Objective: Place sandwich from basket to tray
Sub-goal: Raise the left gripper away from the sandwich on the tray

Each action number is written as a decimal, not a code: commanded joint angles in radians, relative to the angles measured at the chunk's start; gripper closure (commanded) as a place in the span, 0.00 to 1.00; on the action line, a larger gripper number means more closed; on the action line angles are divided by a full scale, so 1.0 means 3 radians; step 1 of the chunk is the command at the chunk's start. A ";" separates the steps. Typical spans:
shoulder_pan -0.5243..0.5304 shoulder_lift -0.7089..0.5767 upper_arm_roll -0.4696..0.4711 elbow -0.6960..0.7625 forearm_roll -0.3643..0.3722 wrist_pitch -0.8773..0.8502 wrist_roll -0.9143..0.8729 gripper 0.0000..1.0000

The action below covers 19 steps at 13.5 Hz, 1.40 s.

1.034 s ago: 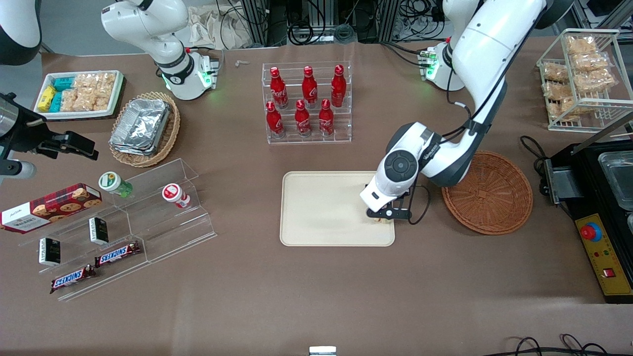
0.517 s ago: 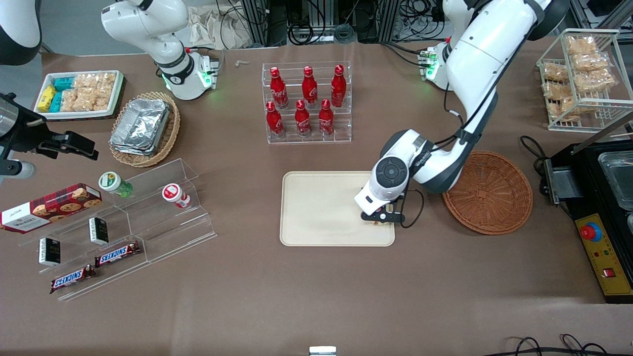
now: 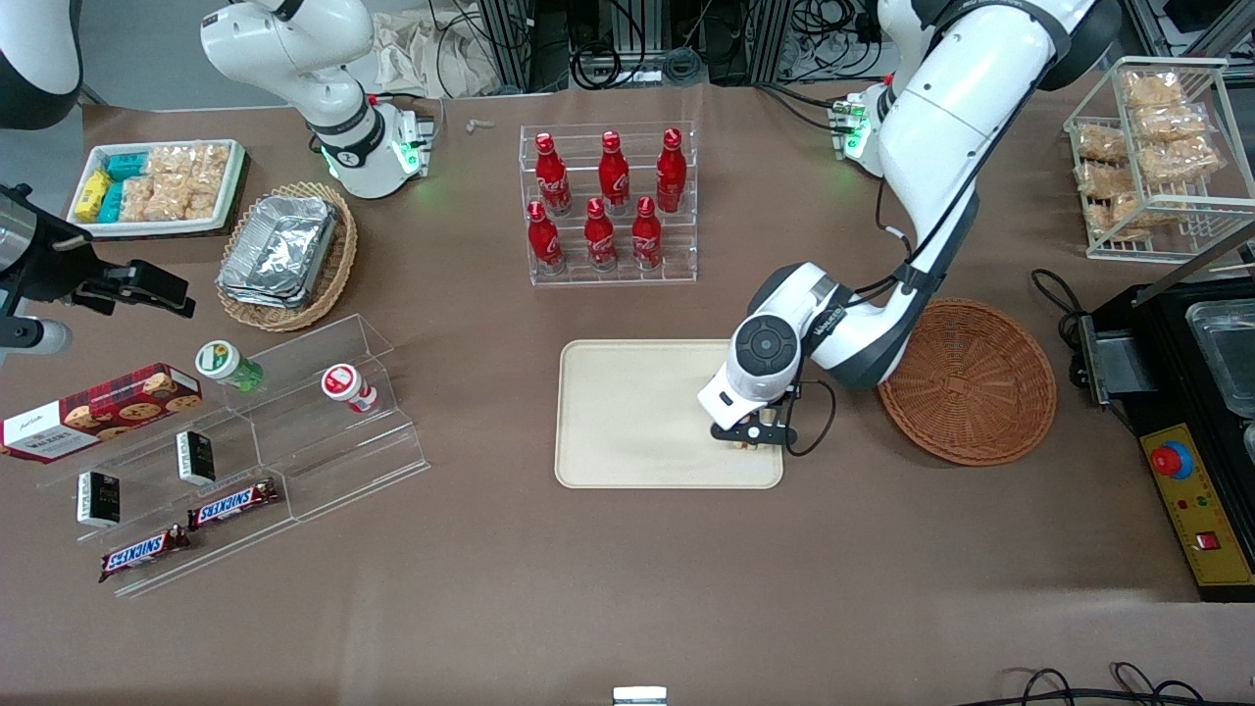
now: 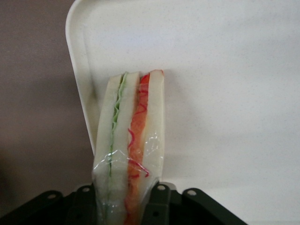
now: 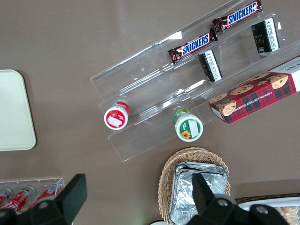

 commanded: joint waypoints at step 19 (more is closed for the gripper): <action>0.0764 -0.1636 0.0006 0.0083 -0.0796 -0.1177 0.0994 0.00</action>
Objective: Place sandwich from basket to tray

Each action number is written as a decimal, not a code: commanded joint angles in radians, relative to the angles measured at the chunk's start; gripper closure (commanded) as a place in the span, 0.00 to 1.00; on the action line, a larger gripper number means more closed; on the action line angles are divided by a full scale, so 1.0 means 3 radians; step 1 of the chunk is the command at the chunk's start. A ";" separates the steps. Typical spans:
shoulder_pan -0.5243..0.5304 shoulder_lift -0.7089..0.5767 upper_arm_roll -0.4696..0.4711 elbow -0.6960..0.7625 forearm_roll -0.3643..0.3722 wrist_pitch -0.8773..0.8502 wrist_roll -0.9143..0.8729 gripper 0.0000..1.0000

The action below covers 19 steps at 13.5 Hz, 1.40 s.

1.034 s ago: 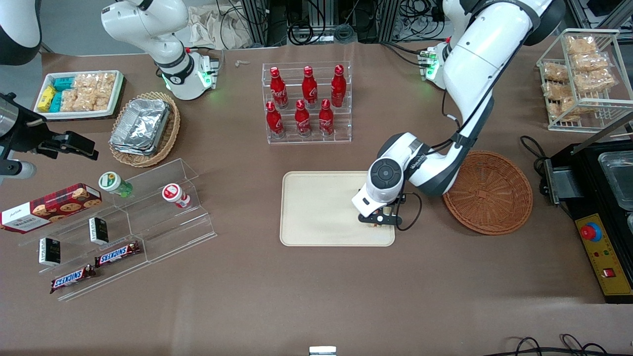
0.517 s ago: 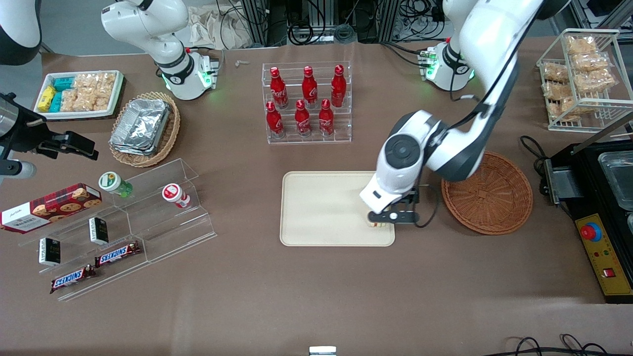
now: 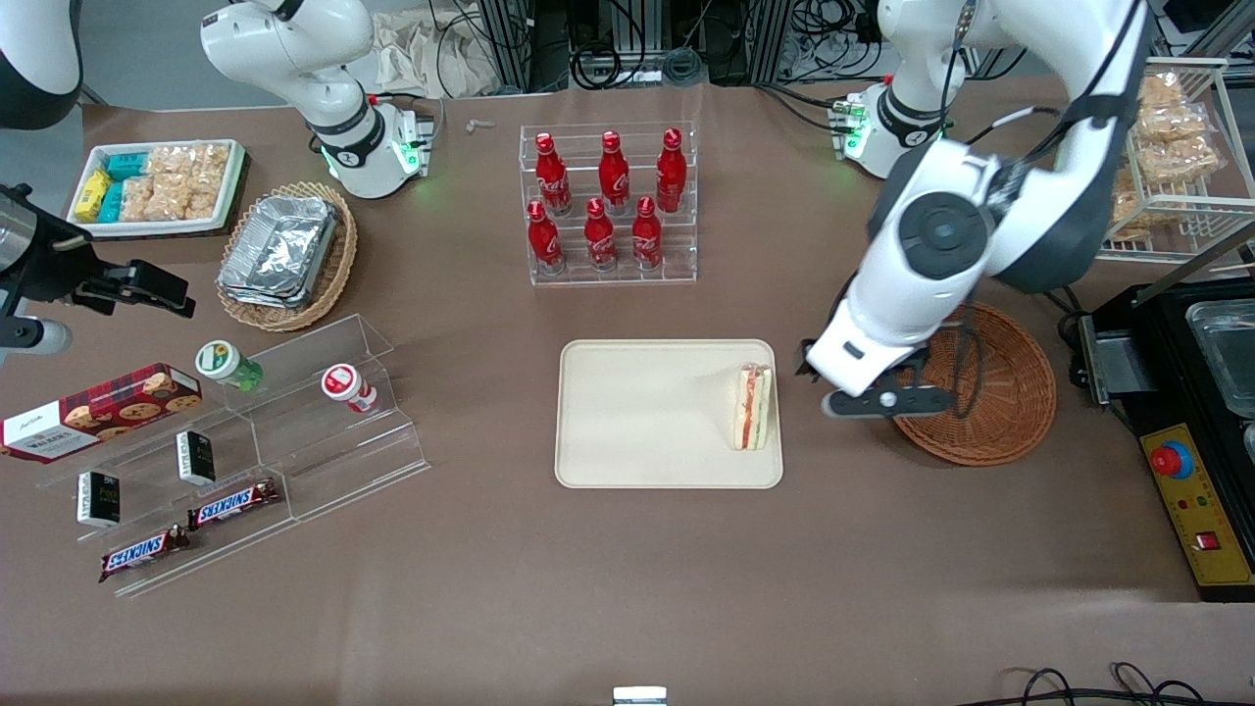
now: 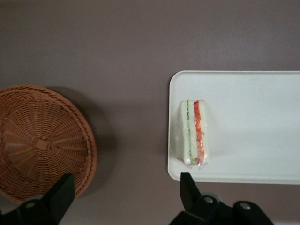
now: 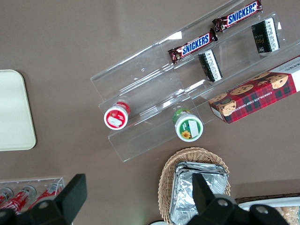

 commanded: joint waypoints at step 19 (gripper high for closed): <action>0.0111 -0.1072 0.1005 0.0046 -0.0498 -0.0914 0.1376 0.00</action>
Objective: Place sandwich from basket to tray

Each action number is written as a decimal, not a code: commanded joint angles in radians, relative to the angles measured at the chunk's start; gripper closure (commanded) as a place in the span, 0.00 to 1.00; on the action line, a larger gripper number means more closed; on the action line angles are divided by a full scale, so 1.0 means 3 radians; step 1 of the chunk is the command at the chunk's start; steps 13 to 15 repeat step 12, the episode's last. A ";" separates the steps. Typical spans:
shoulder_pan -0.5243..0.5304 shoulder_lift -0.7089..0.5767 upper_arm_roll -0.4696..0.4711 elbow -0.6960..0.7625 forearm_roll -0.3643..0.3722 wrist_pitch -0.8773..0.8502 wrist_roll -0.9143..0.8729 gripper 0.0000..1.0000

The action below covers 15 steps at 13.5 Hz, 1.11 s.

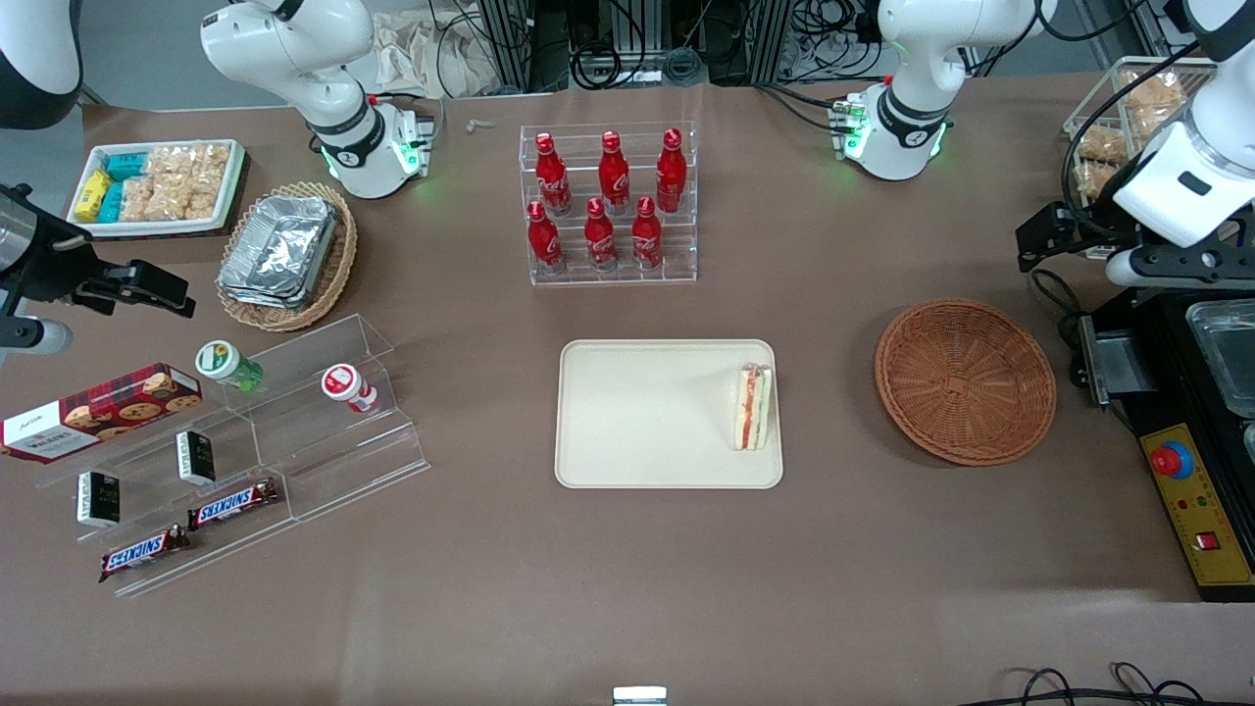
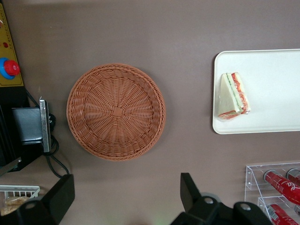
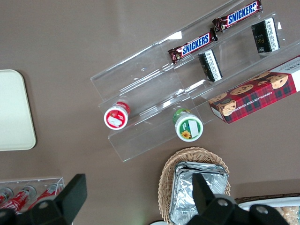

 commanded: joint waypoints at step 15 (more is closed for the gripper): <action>-0.0122 0.0196 -0.0054 0.0197 0.0004 -0.0011 -0.0094 0.00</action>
